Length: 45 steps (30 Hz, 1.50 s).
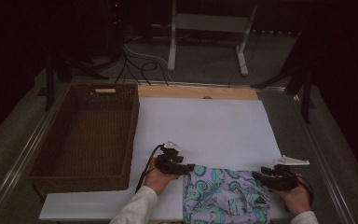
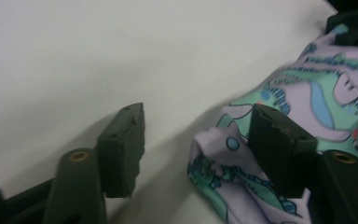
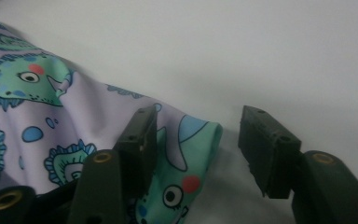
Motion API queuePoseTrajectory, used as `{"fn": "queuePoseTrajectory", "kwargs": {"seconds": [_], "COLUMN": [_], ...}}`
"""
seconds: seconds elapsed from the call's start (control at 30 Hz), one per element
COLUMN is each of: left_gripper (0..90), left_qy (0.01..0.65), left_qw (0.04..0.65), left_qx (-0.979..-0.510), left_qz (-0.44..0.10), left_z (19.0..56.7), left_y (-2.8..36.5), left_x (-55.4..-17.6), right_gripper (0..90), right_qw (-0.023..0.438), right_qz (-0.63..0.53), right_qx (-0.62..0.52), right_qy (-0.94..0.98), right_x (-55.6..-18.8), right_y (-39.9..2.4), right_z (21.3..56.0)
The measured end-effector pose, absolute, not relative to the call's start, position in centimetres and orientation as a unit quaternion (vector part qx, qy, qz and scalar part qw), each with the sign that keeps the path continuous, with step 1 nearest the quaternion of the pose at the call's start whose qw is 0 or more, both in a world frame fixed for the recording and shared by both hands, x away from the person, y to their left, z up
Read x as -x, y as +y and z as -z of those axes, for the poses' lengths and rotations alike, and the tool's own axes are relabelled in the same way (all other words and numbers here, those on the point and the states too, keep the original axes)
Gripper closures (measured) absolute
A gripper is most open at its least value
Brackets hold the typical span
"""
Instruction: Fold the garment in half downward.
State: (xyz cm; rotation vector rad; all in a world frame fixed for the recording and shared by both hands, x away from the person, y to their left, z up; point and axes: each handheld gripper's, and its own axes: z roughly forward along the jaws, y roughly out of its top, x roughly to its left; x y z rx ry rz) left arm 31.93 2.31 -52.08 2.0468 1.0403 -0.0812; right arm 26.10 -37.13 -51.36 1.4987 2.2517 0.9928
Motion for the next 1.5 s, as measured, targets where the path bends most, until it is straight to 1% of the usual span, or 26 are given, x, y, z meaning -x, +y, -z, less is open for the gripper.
{"fn": "queuePoseTrajectory", "kwargs": {"seconds": [0.03,0.07,0.13,0.17,0.23,0.27,0.3,0.37,0.47,0.5,0.53,0.63,0.67,0.73,0.8,0.93,1.0,1.13,1.2,1.23,1.3,1.33,1.37,1.4,1.5], "left_gripper": [39.6,43.8,49.0,51.7,57.5,60.6,63.0,67.7,74.7,76.3,77.3,77.4,77.2,78.4,82.5,85.4,85.6,85.8,85.9,85.9,85.9,85.8,85.8,85.8,85.7], "left_qy": [0.414,0.414,0.411,0.409,0.408,0.407,0.406,0.405,0.400,0.400,0.396,0.395,0.393,0.391,0.390,0.381,0.384,0.396,0.396,0.402,0.401,0.401,0.401,0.401,0.403], "left_qw": [0.410,0.411,0.412,0.412,0.411,0.412,0.414,0.413,0.415,0.415,0.416,0.417,0.418,0.416,0.414,0.409,0.412,0.423,0.423,0.433,0.433,0.433,0.434,0.434,0.434], "left_qx": [-0.812,-0.811,-0.812,-0.812,-0.812,-0.812,-0.811,-0.811,-0.812,-0.812,-0.813,-0.812,-0.812,-0.815,-0.817,-0.827,-0.825,-0.815,-0.815,-0.806,-0.807,-0.807,-0.806,-0.806,-0.805], "left_qz": [0.033,0.038,0.052,0.059,0.066,0.074,0.085,0.089,0.095,0.095,0.096,0.103,0.103,0.101,0.099,0.060,0.053,0.033,0.033,0.030,0.028,0.026,0.028,0.029,0.027], "left_z": [52.1,52.2,52.3,52.3,52.3,52.4,52.5,52.5,52.5,52.5,52.4,52.4,52.4,52.4,52.4,51.7,51.5,50.5,50.5,50.0,49.9,49.9,49.9,49.9,50.0], "left_y": [2.3,2.4,2.4,2.4,2.4,2.3,2.2,2.2,2.2,2.2,2.2,2.1,2.0,1.9,1.8,1.7,1.8,2.3,2.3,2.5,2.5,2.5,2.5,2.4,2.4], "left_x": [-31.9,-31.9,-31.7,-31.7,-31.6,-31.6,-31.5,-31.5,-31.5,-31.5,-31.5,-31.5,-31.4,-31.4,-31.4,-31.4,-31.6,-32.4,-32.4,-32.8,-32.8,-32.8,-32.8,-32.8,-32.9], "right_gripper": [55.4,61.7,70.7,77.2,83.8,85.1,85.8,86.6,87.1,87.1,87.1,87.2,87.2,87.2,87.1,87.1,87.0,86.6,86.6,85.8,85.0,81.5,81.5,69.9,53.8], "right_qw": [0.130,0.125,0.130,0.128,0.114,0.109,0.110,0.117,0.142,0.142,0.161,0.170,0.199,0.203,0.200,0.194,0.190,0.180,0.178,0.171,0.165,0.161,0.161,0.145,0.134], "right_qz": [-0.342,-0.335,-0.326,-0.324,-0.328,-0.332,-0.332,-0.331,-0.332,-0.332,-0.335,-0.337,-0.335,-0.337,-0.336,-0.335,-0.335,-0.339,-0.338,-0.340,-0.340,-0.339,-0.339,-0.351,-0.360], "right_qx": [-0.516,-0.509,-0.507,-0.506,-0.508,-0.508,-0.504,-0.501,-0.506,-0.506,-0.509,-0.511,-0.511,-0.512,-0.512,-0.512,-0.512,-0.514,-0.514,-0.514,-0.514,-0.520,-0.520,-0.527,-0.530], "right_qy": [0.775,0.783,0.788,0.789,0.788,0.788,0.790,0.791,0.783,0.783,0.777,0.773,0.766,0.764,0.765,0.767,0.768,0.767,0.768,0.769,0.770,0.768,0.768,0.760,0.756], "right_x": [-26.1,-26.0,-25.9,-25.9,-26.0,-25.9,-26.0,-25.9,-26.0,-26.0,-26.0,-26.0,-26.1,-26.1,-26.2,-26.3,-26.3,-26.5,-26.6,-26.7,-26.8,-26.9,-26.9,-27.1,-27.1], "right_y": [-37.1,-37.0,-36.8,-36.8,-36.9,-36.9,-37.0,-36.9,-37.2,-37.2,-37.5,-37.6,-37.6,-37.6,-37.5,-37.4,-37.4,-37.4,-37.4,-37.5,-37.5,-37.5,-37.5,-37.7,-37.7], "right_z": [51.4,51.3,51.2,51.1,51.1,51.2,51.2,51.1,50.6,50.6,50.3,50.1,49.9,49.8,49.8,50.0,50.0,50.0,50.0,50.0,50.1,50.2,50.2,50.2,50.2]}}
